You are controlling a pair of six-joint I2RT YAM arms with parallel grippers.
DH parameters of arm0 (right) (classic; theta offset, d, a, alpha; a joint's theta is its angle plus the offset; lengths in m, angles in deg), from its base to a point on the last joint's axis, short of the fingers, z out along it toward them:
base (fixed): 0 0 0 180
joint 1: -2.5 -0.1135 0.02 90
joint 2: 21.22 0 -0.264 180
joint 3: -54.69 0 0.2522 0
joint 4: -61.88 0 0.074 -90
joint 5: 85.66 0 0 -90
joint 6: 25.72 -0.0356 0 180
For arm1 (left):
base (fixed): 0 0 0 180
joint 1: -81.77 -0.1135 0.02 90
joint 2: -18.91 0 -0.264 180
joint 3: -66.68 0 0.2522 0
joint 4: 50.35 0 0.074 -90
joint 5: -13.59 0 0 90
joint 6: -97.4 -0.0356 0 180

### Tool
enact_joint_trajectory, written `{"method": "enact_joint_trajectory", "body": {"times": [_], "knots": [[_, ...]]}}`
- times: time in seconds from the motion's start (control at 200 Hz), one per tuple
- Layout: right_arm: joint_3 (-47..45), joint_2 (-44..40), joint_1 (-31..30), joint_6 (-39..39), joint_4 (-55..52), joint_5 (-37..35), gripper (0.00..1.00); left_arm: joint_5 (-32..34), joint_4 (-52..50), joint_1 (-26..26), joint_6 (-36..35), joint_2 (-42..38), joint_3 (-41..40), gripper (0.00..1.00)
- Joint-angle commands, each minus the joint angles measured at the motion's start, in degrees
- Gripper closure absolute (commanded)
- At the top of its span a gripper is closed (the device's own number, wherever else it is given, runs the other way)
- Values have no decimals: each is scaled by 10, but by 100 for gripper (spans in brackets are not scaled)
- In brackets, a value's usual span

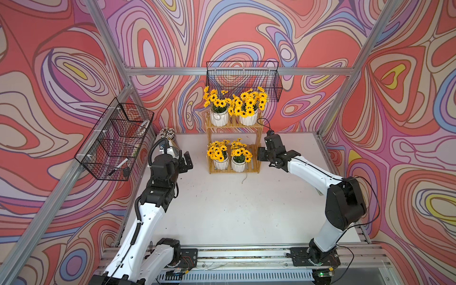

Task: Take the sunflower pots off the shelves
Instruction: Move the shelf to the center of the board.

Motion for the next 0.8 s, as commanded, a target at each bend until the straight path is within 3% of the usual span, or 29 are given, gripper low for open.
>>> {"method": "enact_joint_trajectory", "body": {"times": [0.0,0.621,0.796], "knots": [[17,10,-3,-11,-4,-19,38,-1,-12,0,9,-10,4,0],[14,35,-3,-17,7,-14,77,-1,-12,0,9,-16,-1,0],[9,29,-3,-20,8,-8,93,-1,-12,0,9,-17,-3,0]]}}
